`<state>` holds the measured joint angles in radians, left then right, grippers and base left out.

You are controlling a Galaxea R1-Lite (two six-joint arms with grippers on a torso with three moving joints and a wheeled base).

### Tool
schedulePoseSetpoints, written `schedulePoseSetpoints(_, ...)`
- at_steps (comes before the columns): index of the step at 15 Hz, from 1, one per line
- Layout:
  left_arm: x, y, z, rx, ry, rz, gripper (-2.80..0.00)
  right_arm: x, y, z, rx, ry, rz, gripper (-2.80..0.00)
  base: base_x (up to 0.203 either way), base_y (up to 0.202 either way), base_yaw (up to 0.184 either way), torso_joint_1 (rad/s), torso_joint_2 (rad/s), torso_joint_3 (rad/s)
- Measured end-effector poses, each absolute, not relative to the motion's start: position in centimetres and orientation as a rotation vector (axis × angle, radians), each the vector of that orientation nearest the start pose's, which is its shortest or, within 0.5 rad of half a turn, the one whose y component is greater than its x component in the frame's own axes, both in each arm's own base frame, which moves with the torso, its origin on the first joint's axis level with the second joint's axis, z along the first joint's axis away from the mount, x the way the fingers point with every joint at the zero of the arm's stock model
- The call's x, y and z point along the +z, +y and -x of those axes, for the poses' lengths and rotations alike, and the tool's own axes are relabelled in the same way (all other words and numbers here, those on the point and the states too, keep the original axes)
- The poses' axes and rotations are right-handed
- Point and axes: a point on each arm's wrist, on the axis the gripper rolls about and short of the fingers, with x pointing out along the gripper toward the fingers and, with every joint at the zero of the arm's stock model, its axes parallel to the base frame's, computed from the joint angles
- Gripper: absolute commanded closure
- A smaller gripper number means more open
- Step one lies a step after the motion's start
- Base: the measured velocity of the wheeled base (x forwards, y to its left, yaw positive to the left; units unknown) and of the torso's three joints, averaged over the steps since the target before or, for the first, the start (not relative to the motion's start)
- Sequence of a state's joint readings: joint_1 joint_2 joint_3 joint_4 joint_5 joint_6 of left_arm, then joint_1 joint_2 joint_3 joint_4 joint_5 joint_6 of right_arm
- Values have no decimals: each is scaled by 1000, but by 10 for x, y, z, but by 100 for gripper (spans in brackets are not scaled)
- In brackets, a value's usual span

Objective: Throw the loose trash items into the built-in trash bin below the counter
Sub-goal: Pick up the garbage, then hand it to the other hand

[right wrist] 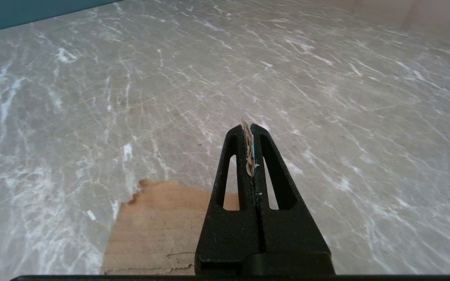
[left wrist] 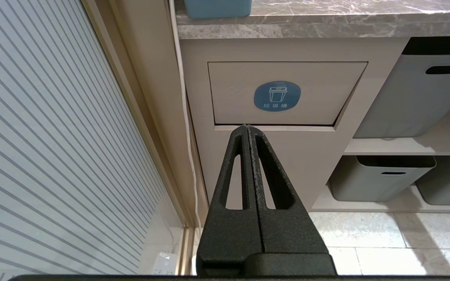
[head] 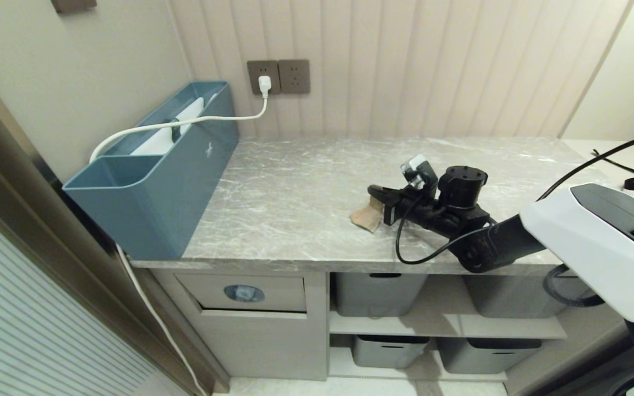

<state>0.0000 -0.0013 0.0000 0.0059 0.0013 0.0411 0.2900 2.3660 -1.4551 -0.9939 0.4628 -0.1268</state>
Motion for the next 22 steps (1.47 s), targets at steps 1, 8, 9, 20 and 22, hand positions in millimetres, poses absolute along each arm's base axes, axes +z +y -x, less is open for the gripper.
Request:
schedulePoseSetpoints(1,75,0,23,1,4,-41,0,128,147,-457,745,-133,127,0,0,0,0,0,0,0)
schedulePoseSetpoints(8,75,0,23,2,5,-41,0,168,142,-411,706,-43,38,0,0,0,0,0,0,0)
schedulePoseSetpoints(9,75,0,23,2,5,-41,0,180,147,-395,683,-37,1,0,0,0,0,0,0,0)
schedulePoseSetpoints(20,75,0,23,0,5,-46,0,219,162,-262,665,-8,-78,0,0,0,0,0,0,0)
schedulePoseSetpoints(22,75,0,23,0,4,-41,0,220,162,-259,668,-12,-77,0,0,0,0,0,0,0)
